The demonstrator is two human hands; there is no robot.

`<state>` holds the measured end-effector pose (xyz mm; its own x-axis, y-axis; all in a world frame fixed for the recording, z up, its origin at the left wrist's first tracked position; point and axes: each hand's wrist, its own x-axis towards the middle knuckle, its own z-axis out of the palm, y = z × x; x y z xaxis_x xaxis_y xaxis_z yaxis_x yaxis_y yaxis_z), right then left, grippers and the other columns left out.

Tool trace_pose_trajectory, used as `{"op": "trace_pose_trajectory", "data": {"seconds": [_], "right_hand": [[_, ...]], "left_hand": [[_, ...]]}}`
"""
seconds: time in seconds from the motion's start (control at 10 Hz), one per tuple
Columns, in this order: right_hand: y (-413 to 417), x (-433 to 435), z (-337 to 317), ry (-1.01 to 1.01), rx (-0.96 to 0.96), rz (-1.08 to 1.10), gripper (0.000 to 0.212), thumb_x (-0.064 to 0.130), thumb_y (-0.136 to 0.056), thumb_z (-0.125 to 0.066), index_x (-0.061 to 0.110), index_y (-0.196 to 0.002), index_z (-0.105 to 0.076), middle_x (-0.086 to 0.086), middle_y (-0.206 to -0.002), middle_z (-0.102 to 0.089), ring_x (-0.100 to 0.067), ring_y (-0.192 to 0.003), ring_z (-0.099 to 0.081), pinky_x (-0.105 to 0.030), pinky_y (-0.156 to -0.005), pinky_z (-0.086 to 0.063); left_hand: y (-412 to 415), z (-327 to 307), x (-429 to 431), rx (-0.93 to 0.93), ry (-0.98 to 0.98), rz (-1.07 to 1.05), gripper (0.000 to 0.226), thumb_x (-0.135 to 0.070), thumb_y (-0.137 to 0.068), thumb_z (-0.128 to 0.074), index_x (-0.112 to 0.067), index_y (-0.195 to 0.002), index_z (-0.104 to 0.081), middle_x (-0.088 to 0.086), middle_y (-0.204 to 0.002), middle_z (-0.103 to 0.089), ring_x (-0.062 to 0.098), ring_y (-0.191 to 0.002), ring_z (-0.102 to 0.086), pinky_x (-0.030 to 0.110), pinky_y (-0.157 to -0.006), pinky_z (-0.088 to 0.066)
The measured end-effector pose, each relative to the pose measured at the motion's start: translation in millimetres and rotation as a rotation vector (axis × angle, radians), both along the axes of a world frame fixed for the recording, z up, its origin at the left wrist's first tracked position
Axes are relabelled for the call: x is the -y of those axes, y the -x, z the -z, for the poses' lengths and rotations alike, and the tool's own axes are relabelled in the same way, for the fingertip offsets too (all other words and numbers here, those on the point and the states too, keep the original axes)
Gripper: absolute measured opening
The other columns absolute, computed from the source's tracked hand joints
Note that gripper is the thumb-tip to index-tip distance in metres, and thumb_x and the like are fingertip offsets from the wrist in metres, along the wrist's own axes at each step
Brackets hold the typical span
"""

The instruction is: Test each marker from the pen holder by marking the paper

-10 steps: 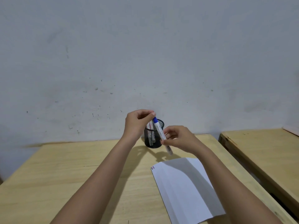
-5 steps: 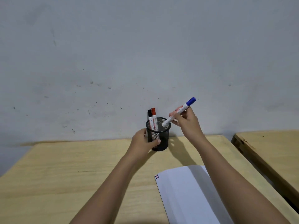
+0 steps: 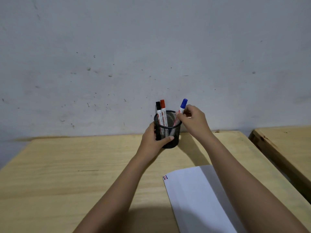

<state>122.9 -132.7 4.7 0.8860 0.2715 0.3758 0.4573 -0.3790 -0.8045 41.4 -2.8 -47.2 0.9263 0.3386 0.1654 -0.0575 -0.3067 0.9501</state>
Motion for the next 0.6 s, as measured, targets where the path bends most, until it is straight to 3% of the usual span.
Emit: {"op": "trace_pose_trajectory", "data": {"seconds": [0.2, 0.4, 0.5, 0.6], "right_hand": [[-3.6, 0.0, 9.6, 0.061, 0.018, 0.022, 0.018, 0.02, -0.084, -0.065, 0.008, -0.098, -0.065, -0.016, -0.099, -0.059, -0.018, -0.083, -0.053, -0.023, -0.071, -0.04], [2.0, 0.4, 4.7, 0.069, -0.03, 0.018, 0.025, 0.019, -0.087, -0.062, 0.007, -0.108, -0.059, -0.012, -0.107, -0.061, -0.018, -0.091, -0.054, -0.025, -0.078, -0.038], [11.8, 5.7, -4.0, 0.092, -0.078, 0.004, 0.024, 0.019, -0.089, -0.059, 0.006, -0.109, -0.059, -0.012, -0.11, -0.063, -0.023, -0.101, -0.058, -0.028, -0.083, -0.042], [26.7, 15.2, -15.4, 0.185, -0.08, 0.008, 0.042, 0.025, -0.094, -0.052, 0.005, -0.131, -0.048, -0.013, -0.135, -0.053, -0.026, -0.127, -0.047, -0.033, -0.102, -0.036]], "left_hand": [[-4.1, 4.4, -3.8, 0.026, 0.019, 0.051, 0.061, -0.035, -0.064, -0.078, -0.033, -0.117, -0.05, -0.001, -0.123, -0.063, 0.016, -0.11, -0.062, 0.044, -0.095, -0.052], [-0.4, 5.3, -5.3, -0.022, -0.052, 0.04, 0.059, -0.033, -0.069, -0.078, -0.036, -0.119, -0.047, -0.004, -0.129, -0.058, 0.014, -0.118, -0.055, 0.039, -0.1, -0.047], [8.4, -5.9, -6.8, -0.016, -0.142, 0.015, 0.069, -0.025, -0.076, -0.076, -0.022, -0.135, -0.041, -0.006, -0.138, -0.048, 0.012, -0.126, -0.045, 0.017, -0.092, -0.044], [25.9, -26.2, -9.8, -0.051, -0.128, 0.025, 0.073, -0.022, -0.089, -0.062, -0.015, -0.148, -0.02, -0.01, -0.146, -0.025, 0.008, -0.131, -0.028, -0.005, -0.084, -0.034]]}}
